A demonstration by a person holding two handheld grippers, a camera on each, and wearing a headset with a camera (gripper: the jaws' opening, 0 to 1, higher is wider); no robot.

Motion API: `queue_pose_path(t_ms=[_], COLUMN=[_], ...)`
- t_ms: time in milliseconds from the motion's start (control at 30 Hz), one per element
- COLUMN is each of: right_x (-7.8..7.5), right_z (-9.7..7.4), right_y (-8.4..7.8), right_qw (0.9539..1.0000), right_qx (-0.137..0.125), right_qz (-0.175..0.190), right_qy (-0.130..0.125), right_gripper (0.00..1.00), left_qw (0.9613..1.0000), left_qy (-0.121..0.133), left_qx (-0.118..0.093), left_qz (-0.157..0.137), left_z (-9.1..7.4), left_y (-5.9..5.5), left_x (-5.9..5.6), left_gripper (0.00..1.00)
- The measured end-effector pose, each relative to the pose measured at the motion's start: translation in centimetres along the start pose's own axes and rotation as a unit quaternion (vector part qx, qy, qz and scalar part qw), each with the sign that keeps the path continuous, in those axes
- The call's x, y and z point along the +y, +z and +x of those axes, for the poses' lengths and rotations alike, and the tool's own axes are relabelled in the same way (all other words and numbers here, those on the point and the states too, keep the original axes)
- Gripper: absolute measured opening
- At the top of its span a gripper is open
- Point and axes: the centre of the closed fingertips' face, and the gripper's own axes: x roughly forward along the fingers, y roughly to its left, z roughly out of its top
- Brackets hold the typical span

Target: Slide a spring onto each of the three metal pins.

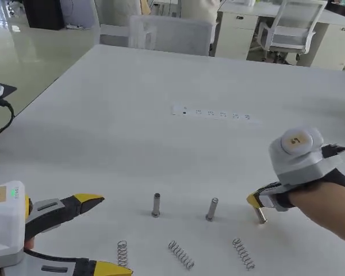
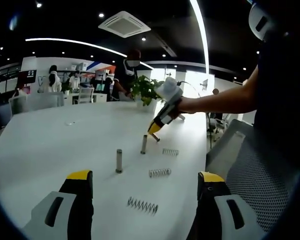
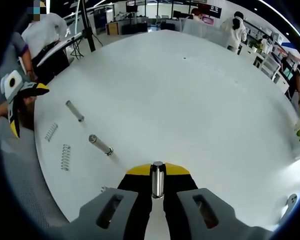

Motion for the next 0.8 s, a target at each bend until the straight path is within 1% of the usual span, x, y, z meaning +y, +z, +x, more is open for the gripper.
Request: queue_pose_path(t_ms=[367, 433, 700, 800], right_x=[0.2, 0.0, 0.1, 0.1], right_z=[-0.8, -0.8, -1.2, -1.2], right_y=[-0.4, -0.3, -0.3, -0.3], right_qw=[0.9998, 0.9997, 0.9993, 0.9993], right_qx=[-0.016, -0.022, -0.034, -0.035], right_qz=[0.009, 0.011, 0.015, 0.015], right_qy=[-0.004, -0.004, -0.007, -0.007], right_gripper=[0.03, 0.03, 0.03, 0.03], left_qw=[1.0, 1.0, 1.0, 1.0], left_qy=[-0.002, -0.004, -0.006, -0.007], left_qx=[0.001, 0.002, 0.001, 0.002], left_qz=[0.003, 0.003, 0.005, 0.006], left_z=[0.0, 0.1, 0.2, 0.2], left_y=[0.1, 0.1, 0.3, 0.2], left_x=[-0.1, -0.1, -0.3, -0.3], left_gripper=[0.83, 0.83, 0.83, 0.83])
